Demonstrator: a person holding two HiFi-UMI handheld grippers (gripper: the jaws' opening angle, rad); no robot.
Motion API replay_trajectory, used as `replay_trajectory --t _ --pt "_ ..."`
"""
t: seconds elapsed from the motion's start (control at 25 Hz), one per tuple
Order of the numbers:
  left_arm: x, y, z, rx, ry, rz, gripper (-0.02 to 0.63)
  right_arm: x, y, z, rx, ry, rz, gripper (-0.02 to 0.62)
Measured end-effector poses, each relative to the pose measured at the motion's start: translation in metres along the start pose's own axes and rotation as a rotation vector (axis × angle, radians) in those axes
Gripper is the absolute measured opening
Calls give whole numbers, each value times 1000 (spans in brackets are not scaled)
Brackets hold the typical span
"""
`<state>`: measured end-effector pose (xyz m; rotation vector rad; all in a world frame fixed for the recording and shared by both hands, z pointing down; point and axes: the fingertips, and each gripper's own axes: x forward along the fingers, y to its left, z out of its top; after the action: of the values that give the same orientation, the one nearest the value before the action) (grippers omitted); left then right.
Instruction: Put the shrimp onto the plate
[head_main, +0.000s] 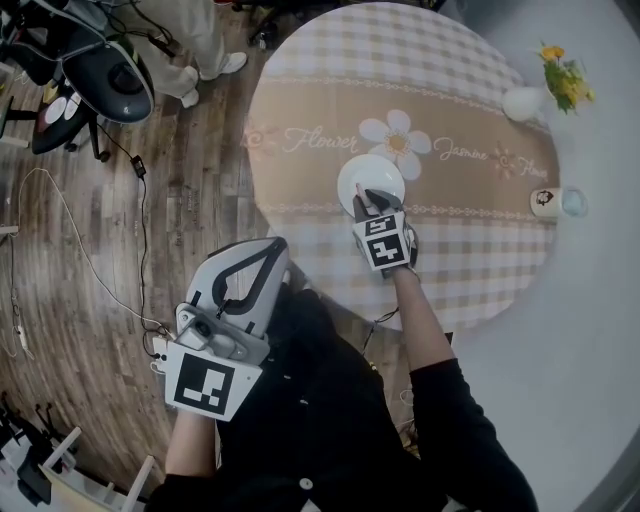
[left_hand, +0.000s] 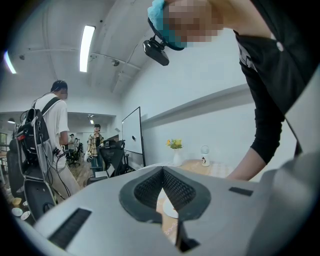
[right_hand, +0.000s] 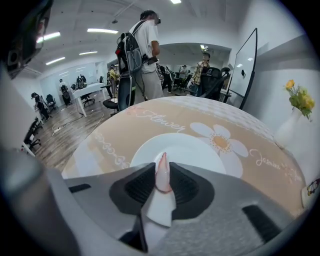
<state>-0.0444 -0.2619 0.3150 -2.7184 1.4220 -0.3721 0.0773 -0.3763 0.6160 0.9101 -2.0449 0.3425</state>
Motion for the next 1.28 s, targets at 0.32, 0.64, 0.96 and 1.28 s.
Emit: replay_trajectory --t 0.32,0.64,0.96,1.28 --pt "0 -2 -1 6 -1 -8 3 -3 -1 10 65 -53 -10 86" --pt "1 -3 2 16 -16 -26 3 -37 -10 33 91 -228 -106 6" --pt "5 -11 12 28 -45 -77 3 -90 -14 44 121 -341 -185 5" --pt "8 -19 31 61 -98 -131 3 -160 -11 72 102 -488 -270 3"
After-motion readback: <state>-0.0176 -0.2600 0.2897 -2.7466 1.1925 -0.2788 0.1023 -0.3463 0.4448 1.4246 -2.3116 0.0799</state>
